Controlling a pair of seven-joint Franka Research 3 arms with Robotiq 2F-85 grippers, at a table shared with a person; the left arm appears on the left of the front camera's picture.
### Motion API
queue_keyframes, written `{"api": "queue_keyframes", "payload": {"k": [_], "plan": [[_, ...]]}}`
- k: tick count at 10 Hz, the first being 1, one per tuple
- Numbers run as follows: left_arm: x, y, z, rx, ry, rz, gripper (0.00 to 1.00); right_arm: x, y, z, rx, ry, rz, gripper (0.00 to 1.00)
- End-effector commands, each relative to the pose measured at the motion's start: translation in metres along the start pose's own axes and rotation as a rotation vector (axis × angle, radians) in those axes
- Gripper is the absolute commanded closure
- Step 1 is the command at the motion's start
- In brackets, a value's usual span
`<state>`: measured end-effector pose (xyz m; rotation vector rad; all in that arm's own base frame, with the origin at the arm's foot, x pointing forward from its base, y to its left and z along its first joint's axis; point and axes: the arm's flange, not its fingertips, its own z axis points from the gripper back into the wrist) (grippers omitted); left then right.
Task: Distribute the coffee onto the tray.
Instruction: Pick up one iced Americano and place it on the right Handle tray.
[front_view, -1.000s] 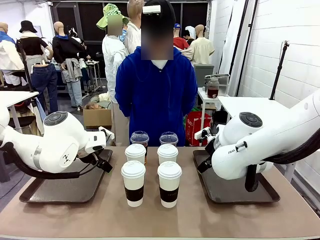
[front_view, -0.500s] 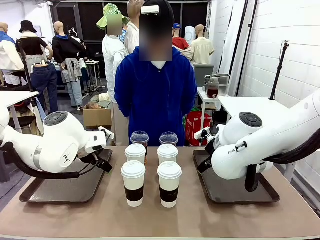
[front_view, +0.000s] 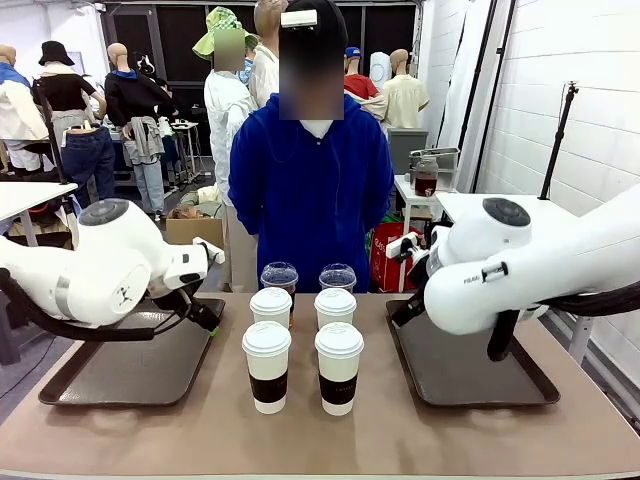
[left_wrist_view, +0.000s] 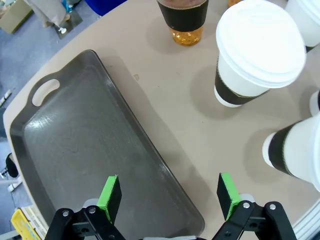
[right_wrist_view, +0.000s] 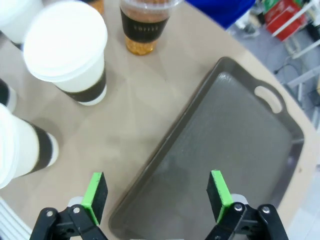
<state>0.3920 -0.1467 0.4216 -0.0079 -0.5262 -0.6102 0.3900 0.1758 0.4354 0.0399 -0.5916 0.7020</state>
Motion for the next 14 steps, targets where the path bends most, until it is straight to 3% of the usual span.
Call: {"api": "queue_keyframes", "payload": {"k": [1,5,10,14], "plan": [[0.008,-0.003,0.039,0.024,0.031,-0.04,0.0,0.007,-0.009,0.034,0.033,0.017,0.054,0.0],[0.021,-0.012,0.1,0.038,-0.014,-0.092,0.0,0.01,-0.008,0.091,0.066,-0.034,0.103,0.0],[0.019,-0.009,0.108,0.033,-0.031,-0.091,0.0,0.009,-0.008,0.101,0.092,-0.053,0.118,0.0],[0.003,0.015,0.138,-0.146,-0.273,-0.192,0.0,-0.004,-0.036,0.131,0.265,-0.217,0.157,0.0]]}}
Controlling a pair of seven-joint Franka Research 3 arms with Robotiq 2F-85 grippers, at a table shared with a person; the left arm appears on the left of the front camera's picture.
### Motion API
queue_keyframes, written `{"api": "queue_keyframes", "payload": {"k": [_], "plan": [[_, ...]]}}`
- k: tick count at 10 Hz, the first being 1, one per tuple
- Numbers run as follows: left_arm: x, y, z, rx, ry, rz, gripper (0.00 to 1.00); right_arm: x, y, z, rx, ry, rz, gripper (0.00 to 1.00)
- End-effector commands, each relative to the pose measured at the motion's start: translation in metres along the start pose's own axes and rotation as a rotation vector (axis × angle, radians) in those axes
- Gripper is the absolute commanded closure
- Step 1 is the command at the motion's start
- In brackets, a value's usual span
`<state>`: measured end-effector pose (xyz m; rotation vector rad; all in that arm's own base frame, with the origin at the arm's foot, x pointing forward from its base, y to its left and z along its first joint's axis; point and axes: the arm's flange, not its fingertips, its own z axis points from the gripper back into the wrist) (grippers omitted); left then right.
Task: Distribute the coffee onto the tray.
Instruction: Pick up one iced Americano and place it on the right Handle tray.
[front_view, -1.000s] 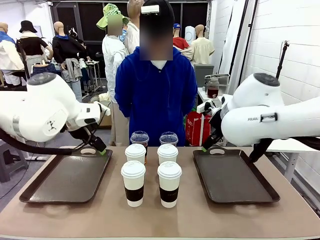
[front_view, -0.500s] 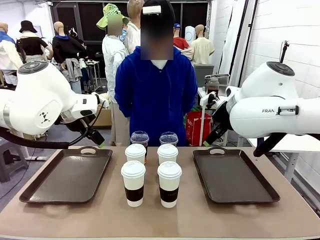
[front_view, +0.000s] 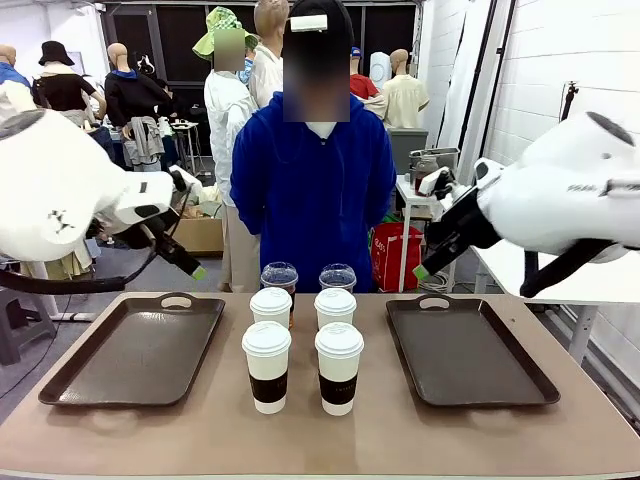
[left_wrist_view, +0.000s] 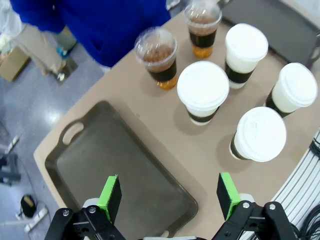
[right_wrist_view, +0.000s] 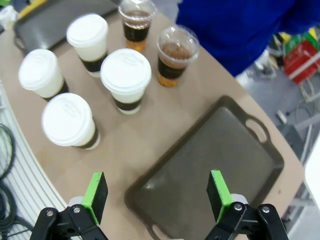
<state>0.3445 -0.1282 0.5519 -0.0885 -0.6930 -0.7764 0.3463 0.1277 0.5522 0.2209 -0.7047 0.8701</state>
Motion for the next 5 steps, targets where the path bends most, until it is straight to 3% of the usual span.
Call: {"api": "queue_keyframes", "payload": {"k": [1,3,5], "plan": [[-0.025,0.007,0.008,-0.119,-0.163,-0.073,0.0,-0.014,-0.01,0.008,0.149,-0.086,0.056,0.0],[-0.04,0.01,0.014,-0.183,-0.26,-0.069,0.0,-0.017,-0.018,0.008,0.217,-0.154,0.069,0.0],[-0.049,0.013,0.012,-0.182,-0.276,-0.031,0.0,-0.016,-0.02,0.002,0.262,-0.19,0.073,0.0]]}}
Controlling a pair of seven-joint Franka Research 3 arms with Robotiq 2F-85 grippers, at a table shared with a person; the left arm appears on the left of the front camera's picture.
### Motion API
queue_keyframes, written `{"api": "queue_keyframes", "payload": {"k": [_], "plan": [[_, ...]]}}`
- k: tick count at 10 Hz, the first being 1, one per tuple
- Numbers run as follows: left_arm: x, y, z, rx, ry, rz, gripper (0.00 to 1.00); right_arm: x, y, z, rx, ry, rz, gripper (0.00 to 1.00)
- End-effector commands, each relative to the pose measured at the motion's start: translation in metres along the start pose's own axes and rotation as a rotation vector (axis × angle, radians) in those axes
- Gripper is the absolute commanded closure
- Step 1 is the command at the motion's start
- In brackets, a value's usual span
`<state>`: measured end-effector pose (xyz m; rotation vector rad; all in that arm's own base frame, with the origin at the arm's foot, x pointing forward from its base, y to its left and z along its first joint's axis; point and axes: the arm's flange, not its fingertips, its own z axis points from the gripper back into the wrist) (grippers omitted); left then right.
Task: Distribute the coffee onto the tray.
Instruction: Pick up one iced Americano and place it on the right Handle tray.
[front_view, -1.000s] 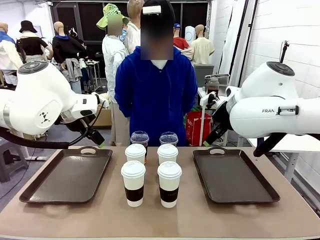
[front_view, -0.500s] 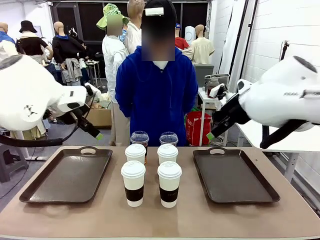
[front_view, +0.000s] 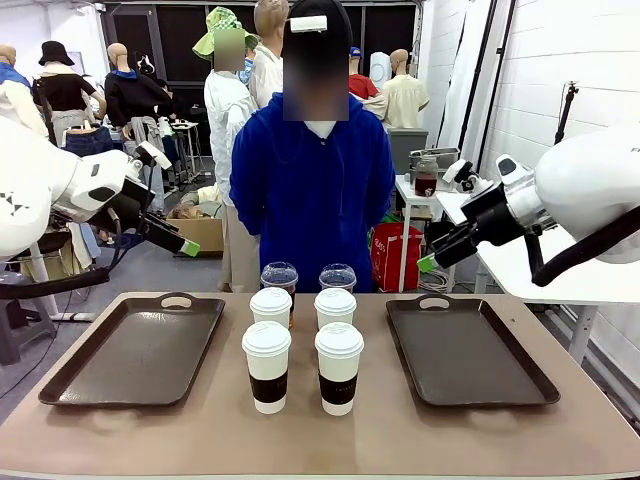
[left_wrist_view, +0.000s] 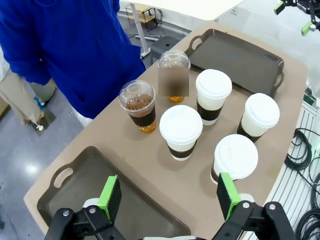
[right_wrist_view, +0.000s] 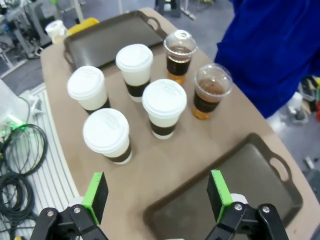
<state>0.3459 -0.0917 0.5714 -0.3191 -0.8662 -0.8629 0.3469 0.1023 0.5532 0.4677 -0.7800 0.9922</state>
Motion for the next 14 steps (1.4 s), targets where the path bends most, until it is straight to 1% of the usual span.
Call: {"api": "queue_keyframes", "payload": {"k": [1,3,4,5,14], "plan": [[-0.045,-0.016,-0.009,-0.032,-0.041,0.013,0.0,-0.002,-0.006,-0.01,0.053,-0.026,0.009,0.0],[-0.047,-0.017,-0.011,-0.03,-0.03,0.017,0.0,-0.001,-0.005,-0.011,0.033,-0.025,0.003,0.0],[-0.005,0.006,-0.001,-0.015,-0.008,0.03,0.0,-0.001,-0.004,-0.012,-0.006,-0.023,-0.009,0.0],[-0.005,0.006,-0.001,-0.015,-0.008,0.03,0.0,-0.002,-0.002,-0.007,0.034,-0.024,-0.007,0.0],[-0.005,0.006,-0.001,-0.015,-0.008,0.03,0.0,-0.002,-0.002,-0.007,0.034,-0.024,-0.007,0.0]]}}
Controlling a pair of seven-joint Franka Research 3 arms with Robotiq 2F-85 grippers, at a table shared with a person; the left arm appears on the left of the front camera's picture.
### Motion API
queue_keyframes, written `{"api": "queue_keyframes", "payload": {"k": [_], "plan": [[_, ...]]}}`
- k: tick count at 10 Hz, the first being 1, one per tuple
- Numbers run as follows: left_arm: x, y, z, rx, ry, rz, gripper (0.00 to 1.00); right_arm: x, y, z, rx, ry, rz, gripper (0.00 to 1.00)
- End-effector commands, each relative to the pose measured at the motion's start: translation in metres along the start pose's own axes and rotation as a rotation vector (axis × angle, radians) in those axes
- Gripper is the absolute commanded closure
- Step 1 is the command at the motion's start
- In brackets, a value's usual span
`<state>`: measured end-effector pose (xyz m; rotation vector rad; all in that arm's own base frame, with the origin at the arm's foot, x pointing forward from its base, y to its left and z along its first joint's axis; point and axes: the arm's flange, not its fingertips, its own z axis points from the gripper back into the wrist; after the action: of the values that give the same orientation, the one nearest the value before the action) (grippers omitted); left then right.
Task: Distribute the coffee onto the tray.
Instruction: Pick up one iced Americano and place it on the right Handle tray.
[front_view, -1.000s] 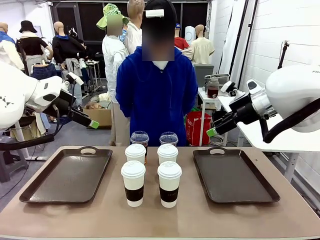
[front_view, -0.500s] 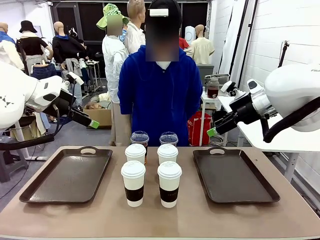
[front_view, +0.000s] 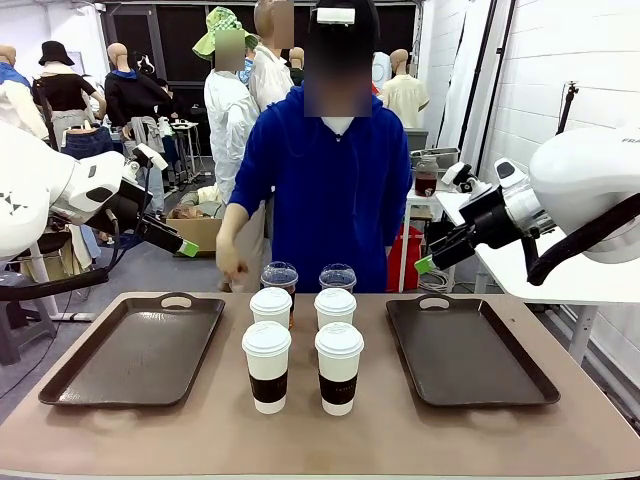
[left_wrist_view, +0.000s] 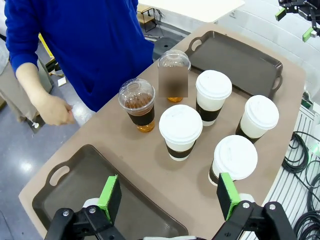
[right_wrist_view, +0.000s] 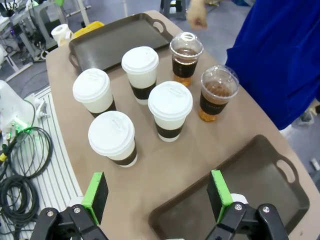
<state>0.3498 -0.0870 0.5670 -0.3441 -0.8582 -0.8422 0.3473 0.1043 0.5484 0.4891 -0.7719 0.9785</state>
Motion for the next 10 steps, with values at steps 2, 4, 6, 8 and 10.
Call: {"api": "queue_keyframes", "payload": {"k": [2,4,6,8,10], "plan": [[-0.0003,0.0009,0.001,-0.002,-0.004,0.002,0.0,0.0002,-0.0023,-0.0025,0.02,-0.019,0.013,0.0],[-0.0003,0.0009,0.001,-0.002,-0.004,0.002,0.0,0.0002,-0.0023,-0.0025,0.02,-0.019,0.013,0.0],[-0.0003,0.0009,0.001,-0.002,-0.004,0.002,0.0,0.0002,-0.0023,-0.0025,0.02,-0.019,0.013,0.0],[-0.0003,0.0009,0.001,-0.002,-0.004,0.002,0.0,0.0002,-0.0023,-0.0025,0.02,-0.019,0.013,0.0],[-0.0003,0.0009,0.001,-0.002,-0.004,0.002,0.0,0.0002,-0.0023,-0.0025,0.02,-0.019,0.013,0.0]]}}
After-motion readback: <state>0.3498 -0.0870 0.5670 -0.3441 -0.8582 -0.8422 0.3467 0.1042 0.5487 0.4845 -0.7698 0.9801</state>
